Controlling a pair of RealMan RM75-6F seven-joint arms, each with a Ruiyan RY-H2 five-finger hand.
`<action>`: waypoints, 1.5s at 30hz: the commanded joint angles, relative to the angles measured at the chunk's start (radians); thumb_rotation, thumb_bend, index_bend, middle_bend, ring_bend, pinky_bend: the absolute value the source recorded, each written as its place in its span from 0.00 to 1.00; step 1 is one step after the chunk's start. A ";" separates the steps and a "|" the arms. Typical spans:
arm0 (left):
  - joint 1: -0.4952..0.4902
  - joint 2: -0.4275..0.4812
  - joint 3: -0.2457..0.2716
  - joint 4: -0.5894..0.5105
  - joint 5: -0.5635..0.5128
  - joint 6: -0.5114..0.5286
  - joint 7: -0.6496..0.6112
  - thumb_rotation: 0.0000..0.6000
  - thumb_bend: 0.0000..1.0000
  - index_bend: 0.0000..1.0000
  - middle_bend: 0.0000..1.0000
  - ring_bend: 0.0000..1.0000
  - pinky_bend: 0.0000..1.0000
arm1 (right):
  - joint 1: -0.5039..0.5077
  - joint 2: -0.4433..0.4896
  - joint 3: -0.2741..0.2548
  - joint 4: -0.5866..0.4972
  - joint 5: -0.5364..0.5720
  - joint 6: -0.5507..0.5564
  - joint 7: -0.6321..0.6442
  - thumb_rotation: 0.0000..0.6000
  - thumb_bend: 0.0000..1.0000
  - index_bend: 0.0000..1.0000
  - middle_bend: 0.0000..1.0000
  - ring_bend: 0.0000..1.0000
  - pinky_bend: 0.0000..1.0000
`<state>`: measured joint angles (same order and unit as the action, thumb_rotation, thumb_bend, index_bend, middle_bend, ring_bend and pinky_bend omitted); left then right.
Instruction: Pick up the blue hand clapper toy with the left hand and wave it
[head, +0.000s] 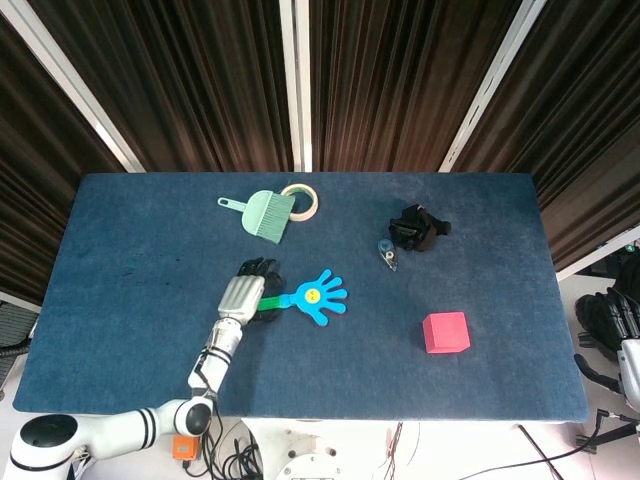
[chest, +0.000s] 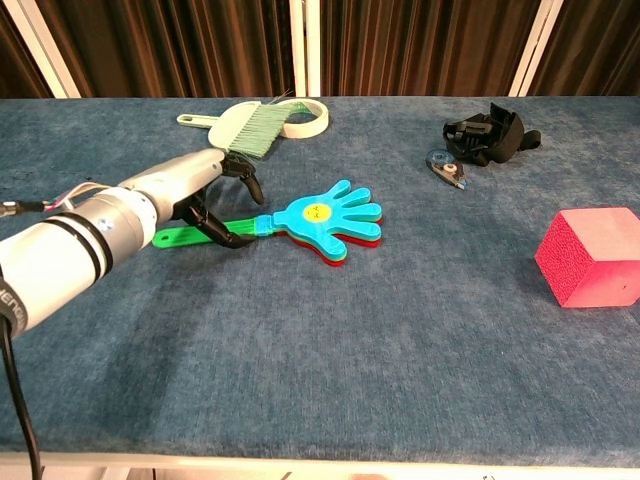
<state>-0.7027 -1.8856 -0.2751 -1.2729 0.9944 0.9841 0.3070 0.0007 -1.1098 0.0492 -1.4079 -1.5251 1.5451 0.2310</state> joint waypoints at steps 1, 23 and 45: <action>-0.003 0.006 -0.008 0.004 -0.008 0.001 -0.003 1.00 0.26 0.37 0.09 0.00 0.00 | 0.000 0.001 0.000 0.000 -0.001 0.000 -0.001 1.00 0.16 0.00 0.00 0.00 0.00; -0.023 -0.017 0.017 0.050 0.053 -0.012 -0.065 1.00 0.27 0.32 0.07 0.00 0.00 | 0.002 0.006 -0.001 -0.007 0.000 -0.006 -0.007 1.00 0.16 0.00 0.00 0.00 0.00; -0.049 -0.021 -0.023 0.028 -0.035 -0.053 -0.029 1.00 0.44 0.59 0.07 0.00 0.00 | 0.001 0.002 0.004 0.008 0.005 -0.004 0.011 1.00 0.17 0.00 0.00 0.00 0.00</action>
<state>-0.7537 -1.9152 -0.2903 -1.2303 0.9645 0.9350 0.2930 0.0014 -1.1073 0.0531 -1.4000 -1.5202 1.5407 0.2415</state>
